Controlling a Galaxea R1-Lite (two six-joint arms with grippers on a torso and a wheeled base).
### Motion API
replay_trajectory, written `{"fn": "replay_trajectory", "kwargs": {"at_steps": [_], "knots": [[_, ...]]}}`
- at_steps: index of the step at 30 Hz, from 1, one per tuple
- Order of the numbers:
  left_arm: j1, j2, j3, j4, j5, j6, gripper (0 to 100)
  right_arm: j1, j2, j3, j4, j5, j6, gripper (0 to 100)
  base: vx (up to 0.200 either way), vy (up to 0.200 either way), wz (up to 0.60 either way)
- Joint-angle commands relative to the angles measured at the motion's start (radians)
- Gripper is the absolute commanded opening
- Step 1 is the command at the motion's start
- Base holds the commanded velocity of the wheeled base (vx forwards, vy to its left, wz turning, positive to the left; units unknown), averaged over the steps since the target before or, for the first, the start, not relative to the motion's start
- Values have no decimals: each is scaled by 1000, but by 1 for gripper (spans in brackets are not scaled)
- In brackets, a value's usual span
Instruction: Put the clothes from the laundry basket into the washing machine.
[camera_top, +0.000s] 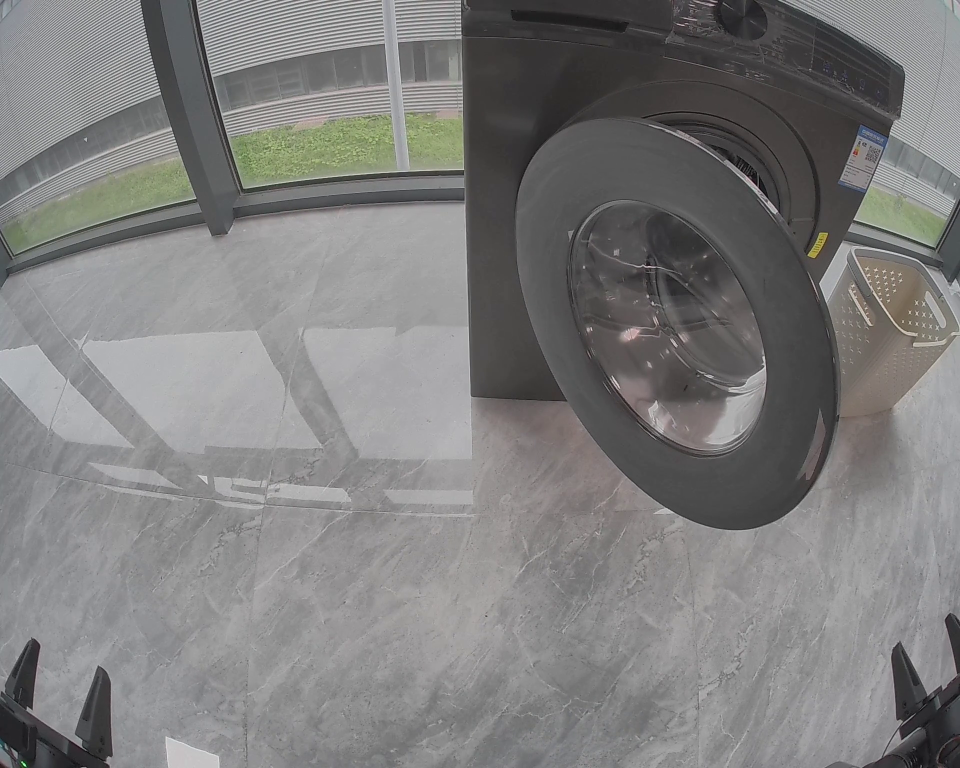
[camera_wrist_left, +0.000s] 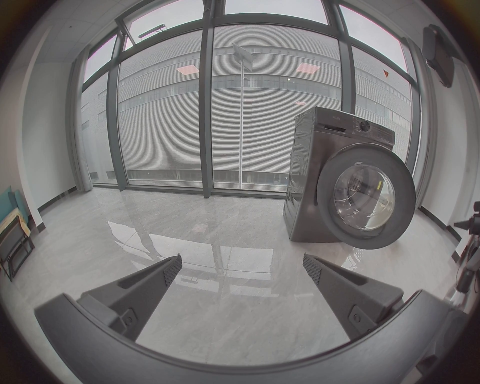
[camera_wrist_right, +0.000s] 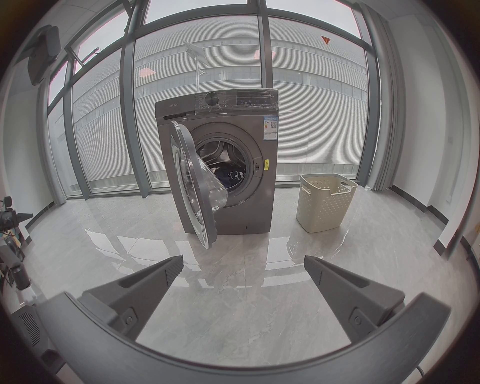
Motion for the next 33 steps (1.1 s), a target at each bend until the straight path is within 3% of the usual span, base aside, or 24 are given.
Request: {"fn": "replay_trajectory", "kwargs": {"at_steps": [1, 3, 7, 10, 12, 13, 17, 20, 24, 25, 27, 28, 30, 33], "knots": [[-6, -12, 17, 20, -19, 31, 100, -1, -12, 16, 1, 2, -3, 100, 0, 0, 0], [-8, -10, 16, 29, -51, 56, 100, -1, -12, 16, 1, 12, -5, 100, 0, 0, 0], [-6, -12, 16, 29, -54, 51, 100, -2, -16, 2, -21, 44, -20, 100, 0, 0, 0], [-6, -12, 16, 29, -59, 51, 100, -2, -12, -84, -68, 48, -22, 100, 0, 0, 0], [-6, -12, 16, 29, -62, 63, 100, 5, 90, -219, -51, 48, -22, 100, 0, 0, 0], [-6, -12, 16, 29, -62, 63, 100, 11, 130, -231, -38, 58, -23, 100, 0, 0, 0], [-5, -12, 17, 27, -56, 62, 100, 50, 361, -229, -54, 139, -17, 100, 0, -100, 0], [-6, -12, 16, 29, -56, 60, 100, 85, 496, -219, -105, 151, 21, 100, 0, -200, 0], [-6, -12, 17, 29, -56, 62, 100, 137, 608, -217, -171, 166, 27, 100, 0, -200, 0], [-6, -12, 17, 29, -62, 62, 100, 185, 714, -231, -248, 180, 44, 100, 0, -200, 0], [-6, -12, 16, 29, -62, 62, 100, 212, 789, -239, -331, 185, 74, 100, 0, -200, 0], [-6, -12, 16, 29, -63, 62, 100, 235, 861, -245, -406, 185, 126, 100, 0, -200, 0], [-6, -12, 17, 29, -62, 54, 100, 260, 953, -242, -519, 186, 182, 100, 0, -200, 0], [-6, -12, 17, 29, -63, 53, 100, 298, 1042, -231, -625, 185, 181, 100, 0, -200, 0]]}}
